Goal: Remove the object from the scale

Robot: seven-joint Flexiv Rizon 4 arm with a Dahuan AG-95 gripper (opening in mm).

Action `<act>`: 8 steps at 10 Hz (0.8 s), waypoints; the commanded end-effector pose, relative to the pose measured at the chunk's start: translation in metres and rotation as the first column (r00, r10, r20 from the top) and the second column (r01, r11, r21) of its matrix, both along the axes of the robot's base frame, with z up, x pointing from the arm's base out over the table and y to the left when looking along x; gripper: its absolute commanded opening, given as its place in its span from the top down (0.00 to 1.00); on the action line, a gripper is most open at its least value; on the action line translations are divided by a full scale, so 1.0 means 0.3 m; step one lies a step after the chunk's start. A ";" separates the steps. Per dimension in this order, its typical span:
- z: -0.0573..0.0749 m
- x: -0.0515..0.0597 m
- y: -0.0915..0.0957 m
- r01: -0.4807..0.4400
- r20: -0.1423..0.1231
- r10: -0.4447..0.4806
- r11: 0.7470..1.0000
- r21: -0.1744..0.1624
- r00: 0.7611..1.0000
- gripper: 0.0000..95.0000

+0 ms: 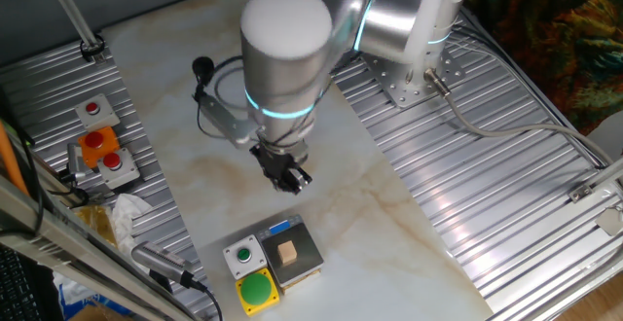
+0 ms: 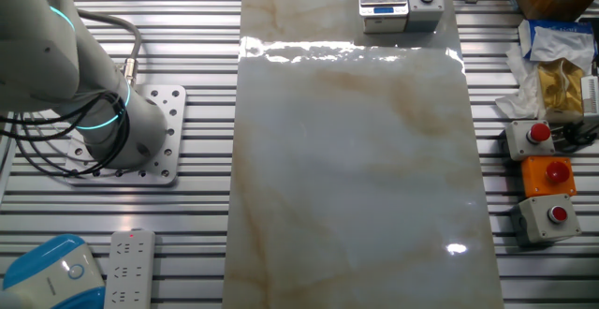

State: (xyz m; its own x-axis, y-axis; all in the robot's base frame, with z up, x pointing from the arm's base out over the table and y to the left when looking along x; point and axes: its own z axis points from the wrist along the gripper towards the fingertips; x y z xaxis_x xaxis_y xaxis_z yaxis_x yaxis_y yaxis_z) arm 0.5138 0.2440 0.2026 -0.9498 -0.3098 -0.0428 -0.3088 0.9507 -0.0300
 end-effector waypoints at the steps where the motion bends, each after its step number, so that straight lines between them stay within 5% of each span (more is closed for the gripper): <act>1: -0.026 -0.023 0.009 0.010 0.021 -0.010 1.000 0.003 1.000 1.00; 7: -0.132 0.010 0.225 0.063 0.028 -0.063 0.998 -0.003 0.998 1.00; 8: -0.140 0.012 0.224 0.062 0.027 -0.062 0.998 -0.001 0.998 1.00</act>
State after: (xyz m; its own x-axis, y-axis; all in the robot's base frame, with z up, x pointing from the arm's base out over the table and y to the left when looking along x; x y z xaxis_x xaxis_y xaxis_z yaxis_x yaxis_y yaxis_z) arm 0.5189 0.3124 0.1575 -0.9667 -0.2469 -0.0673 -0.2447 0.9688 -0.0402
